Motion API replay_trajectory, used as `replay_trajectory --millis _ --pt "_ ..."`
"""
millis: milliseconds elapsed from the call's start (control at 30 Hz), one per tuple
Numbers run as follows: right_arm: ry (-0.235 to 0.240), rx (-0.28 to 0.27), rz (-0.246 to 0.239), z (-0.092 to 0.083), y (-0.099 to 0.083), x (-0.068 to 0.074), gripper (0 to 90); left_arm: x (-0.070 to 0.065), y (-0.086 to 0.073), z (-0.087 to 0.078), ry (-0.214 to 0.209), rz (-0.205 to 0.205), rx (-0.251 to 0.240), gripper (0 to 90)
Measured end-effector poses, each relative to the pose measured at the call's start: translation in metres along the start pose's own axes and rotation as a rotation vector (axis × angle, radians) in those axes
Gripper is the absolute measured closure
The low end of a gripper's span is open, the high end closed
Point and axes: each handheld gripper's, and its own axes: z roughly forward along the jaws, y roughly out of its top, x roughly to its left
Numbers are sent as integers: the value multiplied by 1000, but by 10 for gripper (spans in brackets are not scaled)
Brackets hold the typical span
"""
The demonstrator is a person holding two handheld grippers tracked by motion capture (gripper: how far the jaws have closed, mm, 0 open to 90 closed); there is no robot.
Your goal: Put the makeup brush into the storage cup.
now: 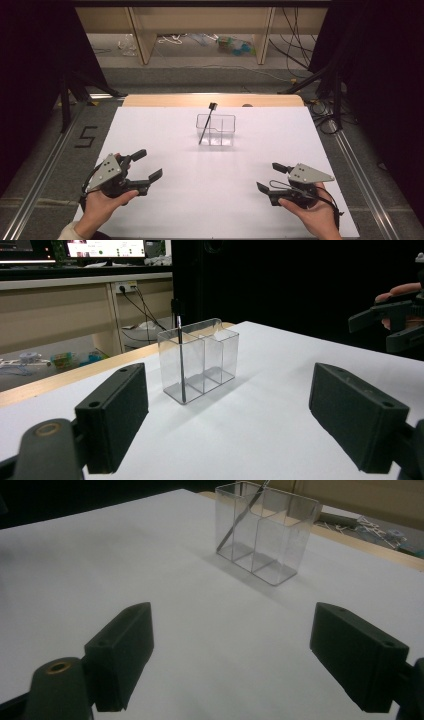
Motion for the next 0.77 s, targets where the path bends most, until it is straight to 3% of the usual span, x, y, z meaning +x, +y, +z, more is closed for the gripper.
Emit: replay_trajectory --millis 300,767 --pt "-1 0 -3 0 -1 -2 189 -2 -4 5 -15 15 36 162" --pt "0 3 6 0 -1 -3 189 -3 -5 6 -19 13 41 162"
